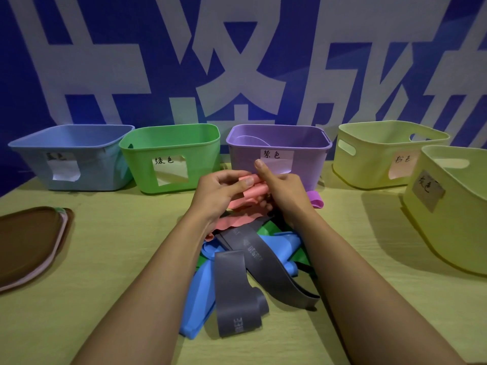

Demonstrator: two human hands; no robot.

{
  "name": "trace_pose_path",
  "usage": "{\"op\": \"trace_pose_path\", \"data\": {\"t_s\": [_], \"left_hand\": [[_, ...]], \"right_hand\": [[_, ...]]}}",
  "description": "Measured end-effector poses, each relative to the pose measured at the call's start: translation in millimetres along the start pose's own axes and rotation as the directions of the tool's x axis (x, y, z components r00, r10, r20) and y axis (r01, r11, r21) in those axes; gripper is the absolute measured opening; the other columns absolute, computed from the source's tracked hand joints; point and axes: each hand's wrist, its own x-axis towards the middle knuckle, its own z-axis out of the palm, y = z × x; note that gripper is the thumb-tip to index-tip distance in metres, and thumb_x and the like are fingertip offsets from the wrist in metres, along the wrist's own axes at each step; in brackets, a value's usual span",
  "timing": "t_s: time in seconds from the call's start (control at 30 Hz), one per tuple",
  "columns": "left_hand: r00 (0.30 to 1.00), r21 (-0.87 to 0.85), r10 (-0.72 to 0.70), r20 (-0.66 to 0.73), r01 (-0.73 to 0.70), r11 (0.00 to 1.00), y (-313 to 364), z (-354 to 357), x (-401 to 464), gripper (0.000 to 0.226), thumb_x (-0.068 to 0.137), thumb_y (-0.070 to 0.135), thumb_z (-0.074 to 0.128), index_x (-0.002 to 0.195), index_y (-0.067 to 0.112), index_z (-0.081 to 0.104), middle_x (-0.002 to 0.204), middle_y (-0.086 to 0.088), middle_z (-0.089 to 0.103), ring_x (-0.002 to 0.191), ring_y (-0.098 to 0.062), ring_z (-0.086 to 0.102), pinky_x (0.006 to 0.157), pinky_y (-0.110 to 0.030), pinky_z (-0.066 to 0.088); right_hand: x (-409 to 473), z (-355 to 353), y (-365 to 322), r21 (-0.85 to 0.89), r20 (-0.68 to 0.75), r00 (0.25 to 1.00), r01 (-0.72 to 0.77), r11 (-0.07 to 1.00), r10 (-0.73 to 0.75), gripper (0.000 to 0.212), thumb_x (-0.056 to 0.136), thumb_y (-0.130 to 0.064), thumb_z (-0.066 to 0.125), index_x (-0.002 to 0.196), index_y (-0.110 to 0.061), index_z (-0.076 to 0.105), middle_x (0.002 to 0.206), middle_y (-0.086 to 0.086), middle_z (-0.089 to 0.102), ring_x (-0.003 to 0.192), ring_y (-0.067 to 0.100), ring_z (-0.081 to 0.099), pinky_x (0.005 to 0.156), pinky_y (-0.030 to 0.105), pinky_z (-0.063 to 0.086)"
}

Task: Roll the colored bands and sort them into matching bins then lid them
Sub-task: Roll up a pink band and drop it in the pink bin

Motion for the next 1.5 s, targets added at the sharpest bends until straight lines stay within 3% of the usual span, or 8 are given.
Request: {"op": "trace_pose_path", "data": {"t_s": [0.2,0.33,0.5,0.67,0.83,1.0,1.13,1.5], "left_hand": [[1.0,-0.009,-0.023,-0.021,0.022,1.0,-2,-3,3,0.022,0.078,0.003,0.083,0.099,0.011,0.078,0.1,-0.013,0.078,0.101,-0.029,0.075,0.094,-0.036,0.058],[0.997,-0.114,-0.071,0.013,0.072,0.991,4,-3,-1,0.021,0.084,-0.005,0.075,0.101,0.006,0.074,0.101,-0.016,0.078,0.094,-0.025,0.076,0.085,-0.029,0.06],[0.992,-0.212,-0.127,0.018,0.128,0.969,11,-3,0,0.02,0.098,0.014,0.065,0.112,0.002,0.071,0.102,-0.012,0.078,0.094,-0.018,0.074,0.081,-0.025,0.061],[0.987,-0.074,-0.152,-0.041,0.149,0.986,8,0,0,0.034,0.094,0.035,0.072,0.103,0.002,0.075,0.092,-0.014,0.078,0.08,-0.021,0.076,0.068,-0.023,0.059],[0.987,0.001,-0.138,-0.085,0.138,0.99,2,-4,4,0.029,0.087,0.028,0.079,0.097,0.001,0.078,0.086,-0.016,0.077,0.073,-0.018,0.071,0.065,-0.02,0.058],[0.994,0.011,-0.109,-0.03,0.109,0.994,2,-7,3,0.018,0.089,0.016,0.077,0.102,0.003,0.077,0.1,-0.014,0.079,0.086,-0.021,0.073,0.075,-0.023,0.059],[0.995,-0.031,-0.089,0.052,0.091,0.995,4,-2,-1,0.03,0.075,0.012,0.082,0.103,0.001,0.076,0.102,-0.016,0.078,0.092,-0.022,0.076,0.079,-0.023,0.059],[0.997,-0.117,-0.032,-0.071,0.023,0.993,1,0,2,0.045,0.066,0.006,0.087,0.108,0.009,0.071,0.109,-0.017,0.076,0.107,-0.027,0.073,0.097,-0.035,0.056]], "right_hand": [[4,0,2,0.052,0.068,0.997,0.03,0.998,-0.033,0.043,0.097,-0.036,0.068,0.077,0.001,0.069,0.052,0.007,0.063,0.043,0.016,0.054,0.048,0.027,0.049],[7,-1,4,0.08,0.121,0.992,0.024,0.996,-0.034,0.033,0.099,-0.029,0.067,0.084,0.001,0.068,0.057,0.004,0.063,0.047,0.015,0.053,0.052,0.032,0.051],[9,-2,7,0.095,0.137,0.989,0.046,0.994,-0.059,0.023,0.099,-0.02,0.067,0.094,0.002,0.071,0.06,0.002,0.064,0.053,0.014,0.055,0.054,0.027,0.051],[11,-1,8,0.119,0.168,0.981,0.079,0.99,-0.099,0.017,0.1,-0.012,0.065,0.102,0.003,0.07,0.063,0.001,0.066,0.054,0.01,0.058,0.057,0.027,0.052],[12,-2,10,0.102,0.163,0.981,0.092,0.991,-0.107,0.016,0.098,-0.014,0.068,0.105,0.0,0.072,0.07,0.005,0.068,0.06,0.015,0.059,0.061,0.028,0.053],[11,-1,7,0.188,0.168,0.986,-0.02,0.982,-0.012,0.033,0.097,-0.028,0.069,0.106,0.004,0.073,0.066,0.004,0.067,0.059,0.017,0.057,0.056,0.025,0.05],[9,-3,5,0.083,0.069,0.998,-0.008,0.997,0.002,0.052,0.095,-0.043,0.069,0.095,0.009,0.074,0.068,0.012,0.069,0.056,0.018,0.059,0.053,0.028,0.052],[12,-2,5,0.348,0.133,0.991,-0.031,0.937,-0.017,0.011,0.094,-0.007,0.07,0.098,0.003,0.073,0.077,0.009,0.075,0.065,0.013,0.07,0.067,0.02,0.058]]}}
